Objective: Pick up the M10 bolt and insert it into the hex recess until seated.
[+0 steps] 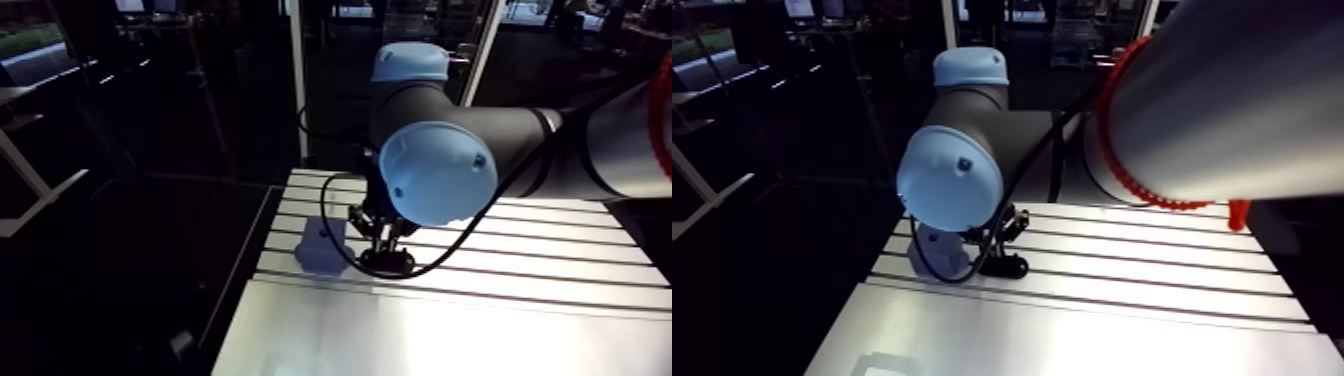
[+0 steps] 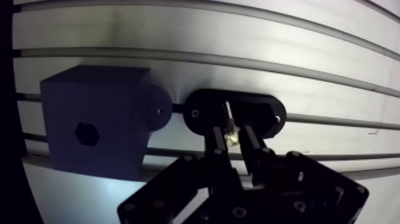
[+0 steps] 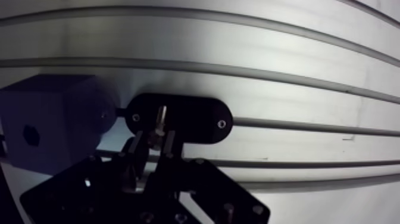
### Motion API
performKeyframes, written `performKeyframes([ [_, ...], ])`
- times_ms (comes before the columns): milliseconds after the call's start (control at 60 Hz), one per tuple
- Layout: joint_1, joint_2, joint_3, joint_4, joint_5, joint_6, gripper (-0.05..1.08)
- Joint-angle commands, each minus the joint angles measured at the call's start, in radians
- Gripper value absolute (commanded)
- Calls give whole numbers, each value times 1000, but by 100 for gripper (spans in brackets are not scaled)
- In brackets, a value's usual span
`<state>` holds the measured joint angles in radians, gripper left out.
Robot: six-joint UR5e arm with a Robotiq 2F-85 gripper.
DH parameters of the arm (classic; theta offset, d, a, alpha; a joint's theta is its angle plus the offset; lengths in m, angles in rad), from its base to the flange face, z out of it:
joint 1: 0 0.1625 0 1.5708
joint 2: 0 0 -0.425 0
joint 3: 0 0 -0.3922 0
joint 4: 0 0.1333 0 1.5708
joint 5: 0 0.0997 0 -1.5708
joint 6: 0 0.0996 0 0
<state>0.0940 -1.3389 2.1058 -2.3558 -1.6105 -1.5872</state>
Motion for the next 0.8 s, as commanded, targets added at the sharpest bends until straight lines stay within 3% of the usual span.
performKeyframes([
  [17, 1, -13, -14, 12, -1, -1, 80],
  [367, -5, -97, -117, 197, -3, -31, 93],
  [533, -2, -104, -159, 224, -8, -65, 103],
  [633, 1, -102, -221, 309, -7, -86, 105],
  [700, 3, -98, -264, 377, -2, -127, 106],
  [800, 13, -93, -288, 388, 8, -161, 105],
])
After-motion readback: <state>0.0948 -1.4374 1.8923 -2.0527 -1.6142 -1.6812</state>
